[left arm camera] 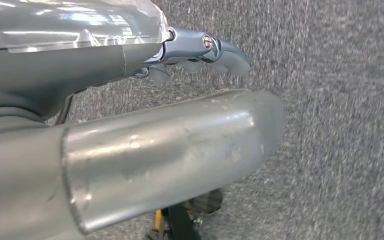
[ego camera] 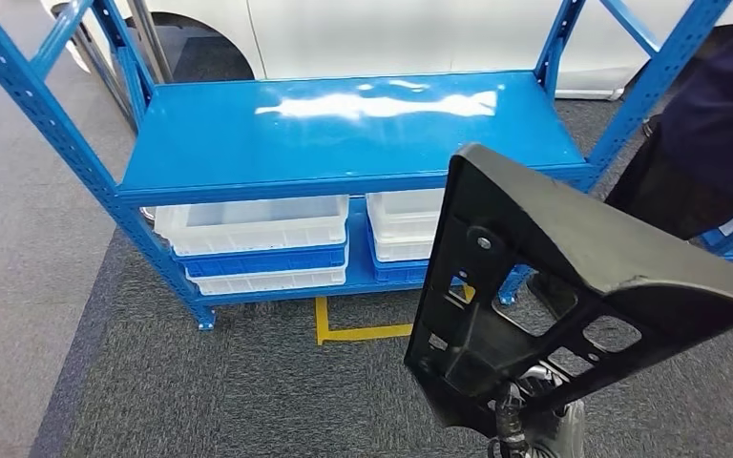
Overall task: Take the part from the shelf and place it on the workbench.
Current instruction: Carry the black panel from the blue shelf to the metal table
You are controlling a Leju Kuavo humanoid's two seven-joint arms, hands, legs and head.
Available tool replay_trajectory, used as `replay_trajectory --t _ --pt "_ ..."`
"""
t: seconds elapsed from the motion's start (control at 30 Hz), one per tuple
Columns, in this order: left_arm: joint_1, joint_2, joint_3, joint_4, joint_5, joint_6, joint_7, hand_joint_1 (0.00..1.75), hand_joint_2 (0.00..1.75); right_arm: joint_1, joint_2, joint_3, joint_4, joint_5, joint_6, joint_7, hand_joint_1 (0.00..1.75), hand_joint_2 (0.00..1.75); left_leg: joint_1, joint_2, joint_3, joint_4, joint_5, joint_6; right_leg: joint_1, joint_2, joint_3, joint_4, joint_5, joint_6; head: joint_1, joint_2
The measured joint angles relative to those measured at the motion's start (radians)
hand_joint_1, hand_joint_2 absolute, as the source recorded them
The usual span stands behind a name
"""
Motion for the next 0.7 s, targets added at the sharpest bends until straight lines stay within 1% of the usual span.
replay_trajectory --t 0.03,0.07,0.1,0.13,0.17,0.27,0.33,0.37,0.4,0.43,0.47,0.5,0.53,0.57,0.6,0.63,0.67,0.7 --pt "0.000 -0.002 0.005 0.000 0.004 0.001 0.002 0.00 0.00 0.013 0.010 -0.017 0.002 -0.004 0.028 -0.012 1.75 1.75 0.000 0.011 -0.004 0.004 0.002 -0.003 -0.003 -0.014 0.047 -0.054 0.022 0.001 0.000 0.000" --pt "-0.001 -0.003 0.009 0.000 0.006 0.002 0.004 0.00 0.00 0.024 0.020 -0.035 0.004 -0.010 0.056 -0.023 1.75 1.75 0.000 0.020 -0.006 0.008 0.002 -0.007 -0.004 -0.033 0.096 -0.119 0.029 0.001 0.000 0.000" --pt "-0.001 -0.004 0.012 0.000 0.007 0.002 0.006 0.00 0.00 0.031 0.028 -0.048 0.005 -0.015 0.078 -0.030 1.75 1.75 0.000 0.026 -0.007 0.011 0.002 -0.009 -0.004 -0.051 0.135 -0.174 0.027 0.000 0.000 0.000" --pt "-0.001 -0.004 0.014 0.000 0.008 0.003 0.008 0.00 0.00 0.035 0.033 -0.056 0.005 -0.019 0.093 -0.035 1.75 1.75 0.000 0.030 -0.006 0.013 0.002 -0.011 -0.003 -0.065 0.159 -0.211 0.020 -0.002 0.000 0.000" --pt "-0.001 -0.004 0.014 0.000 0.008 0.003 0.008 0.00 0.00 0.036 0.034 -0.059 0.004 -0.021 0.098 -0.036 1.75 1.75 -0.001 0.031 -0.006 0.014 0.002 -0.012 -0.003 -0.071 0.164 -0.221 0.013 -0.002 0.000 0.000" --pt "-0.001 -0.004 0.014 0.000 0.009 0.003 0.008 0.00 0.00 0.036 0.036 -0.062 0.004 -0.022 0.104 -0.037 1.75 1.75 -0.001 0.032 -0.007 0.014 0.002 -0.013 -0.002 -0.074 0.167 -0.225 0.010 -0.002 0.000 0.000" --pt "0.000 -0.005 0.019 0.000 0.009 0.003 0.012 0.00 0.00 0.044 0.059 -0.089 0.001 -0.035 0.157 -0.040 1.75 1.75 -0.004 0.043 -0.007 0.016 0.002 -0.021 0.007 -0.076 0.177 -0.249 -0.002 -0.016 0.000 0.000" --pt "-0.001 -0.006 0.023 0.000 0.009 0.003 0.013 0.00 0.00 0.055 0.085 -0.123 -0.002 -0.049 0.205 -0.043 1.75 1.75 -0.003 0.048 -0.008 0.020 0.000 -0.031 0.009 -0.069 0.180 -0.264 -0.004 -0.029 -0.001 0.000" --pt "-0.001 -0.008 0.028 0.000 0.007 0.002 0.014 0.00 0.00 0.067 0.117 -0.165 -0.007 -0.064 0.249 -0.046 1.75 1.75 -0.002 0.028 -0.027 0.070 -0.034 -0.041 0.012 -0.051 0.176 -0.277 0.000 -0.049 -0.001 0.000" --pt "0.000 -0.010 0.032 0.000 0.006 0.001 0.014 0.00 0.00 0.077 0.143 -0.198 -0.010 -0.075 0.274 -0.047 1.75 1.75 0.000 0.002 -0.053 0.138 -0.075 -0.047 0.013 -0.031 0.168 -0.281 0.007 -0.063 -0.001 0.000" --pt "0.001 -0.011 0.036 0.000 0.005 0.000 0.013 0.00 0.00 0.086 0.167 -0.227 -0.013 -0.083 0.289 -0.048 1.75 1.75 0.002 -0.026 -0.085 0.216 -0.117 -0.053 0.014 -0.007 0.159 -0.282 0.017 -0.076 -0.002 0.000" --pt "0.004 -0.012 0.038 0.000 0.004 0.000 0.014 0.00 0.00 0.089 0.179 -0.238 -0.014 -0.082 0.286 -0.048 1.75 1.75 0.002 -0.053 -0.115 0.289 -0.151 -0.053 0.017 0.011 0.150 -0.280 0.022 -0.081 -0.002 0.000" --pt "0.004 -0.012 0.039 0.000 0.004 -0.001 0.015 0.00 0.00 0.091 0.183 -0.242 -0.014 -0.079 0.283 -0.048 1.75 1.75 0.002 -0.056 -0.118 0.303 -0.144 -0.051 0.018 0.025 0.146 -0.277 0.024 -0.081 -0.002 0.000" --pt "0.005 -0.012 0.040 0.000 0.004 -0.002 0.016 0.00 0.00 0.093 0.187 -0.245 -0.016 -0.074 0.279 -0.048 1.75 1.75 0.002 -0.059 -0.104 0.279 -0.117 -0.049 0.019 0.039 0.142 -0.272 0.026 -0.080 -0.002 0.000" --pt "0.005 -0.011 0.041 0.000 0.004 -0.003 0.018 0.00 0.00 0.096 0.191 -0.248 -0.018 -0.066 0.274 -0.048 1.75 1.75 0.002 -0.068 -0.075 0.221 -0.080 -0.046 0.019 0.053 0.139 -0.267 0.026 -0.079 -0.002 0.000" --pt "0.004 -0.010 0.043 0.000 0.003 -0.006 0.019 0.00 0.00 0.097 0.194 -0.249 -0.021 -0.058 0.270 -0.048 1.75 1.75 0.002 -0.089 -0.042 0.152 -0.051 -0.041 0.019 0.065 0.135 -0.262 0.027 -0.077 -0.002 0.000" --pt "0.004 -0.009 0.045 0.000 0.004 -0.008 0.021 0.00 0.00 0.098 0.198 -0.250 -0.023 -0.050 0.267 -0.048 1.75 1.75 0.003 -0.110 -0.014 0.094 -0.030 -0.038 0.019 0.077 0.130 -0.256 0.028 -0.074 -0.001 0.000" --pt "0.005 -0.008 0.048 0.000 0.005 -0.011 0.022 0.00 0.00 0.098 0.201 -0.250 -0.024 -0.042 0.265 -0.048 1.75 1.75 0.003 -0.128 0.002 0.056 -0.022 -0.036 0.019 0.088 0.124 -0.252 0.030 -0.069 -0.001 0.000"
